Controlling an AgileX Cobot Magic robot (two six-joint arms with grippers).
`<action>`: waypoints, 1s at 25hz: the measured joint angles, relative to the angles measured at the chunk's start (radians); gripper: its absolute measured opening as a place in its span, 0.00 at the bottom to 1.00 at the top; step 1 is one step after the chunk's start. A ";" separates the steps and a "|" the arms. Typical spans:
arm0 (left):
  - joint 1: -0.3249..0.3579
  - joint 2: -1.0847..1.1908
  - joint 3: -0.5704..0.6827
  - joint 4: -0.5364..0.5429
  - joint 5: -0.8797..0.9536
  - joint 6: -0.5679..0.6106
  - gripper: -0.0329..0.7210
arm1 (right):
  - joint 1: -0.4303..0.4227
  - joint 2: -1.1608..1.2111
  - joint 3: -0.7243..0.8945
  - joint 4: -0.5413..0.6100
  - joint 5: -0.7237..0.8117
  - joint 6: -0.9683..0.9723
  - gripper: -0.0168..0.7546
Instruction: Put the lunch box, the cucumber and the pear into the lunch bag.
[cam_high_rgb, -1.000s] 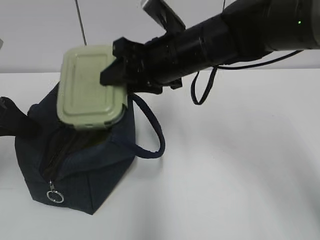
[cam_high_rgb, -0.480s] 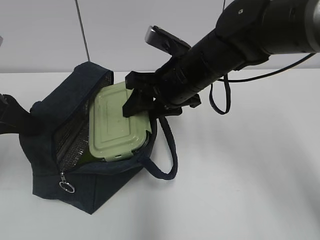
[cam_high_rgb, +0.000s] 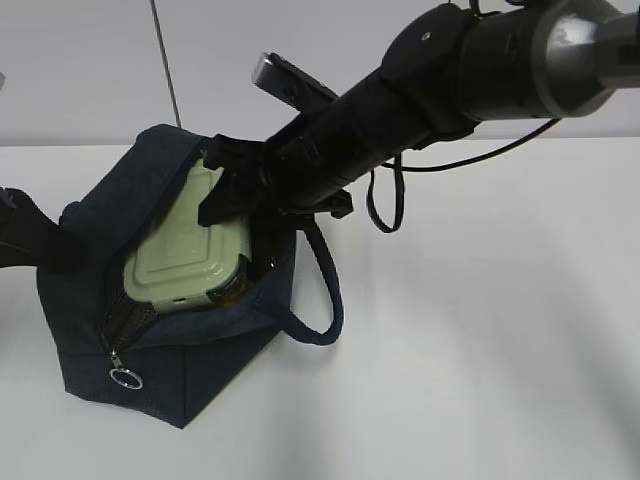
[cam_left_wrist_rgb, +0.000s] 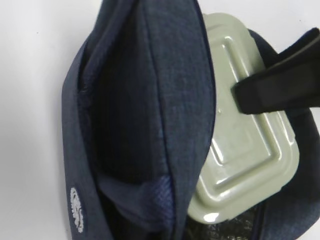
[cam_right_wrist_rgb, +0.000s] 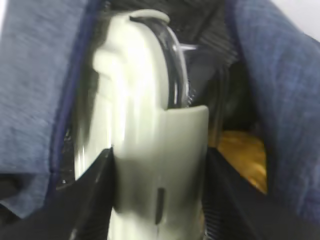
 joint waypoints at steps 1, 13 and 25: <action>0.000 0.000 0.000 0.001 0.000 0.000 0.04 | 0.007 0.009 -0.017 0.002 -0.001 0.000 0.49; 0.000 0.000 0.000 0.003 0.000 0.000 0.04 | 0.016 0.025 -0.100 -0.008 0.092 -0.118 0.68; 0.000 0.000 0.000 0.012 0.000 0.000 0.04 | 0.016 -0.082 -0.166 -0.438 0.128 0.056 0.61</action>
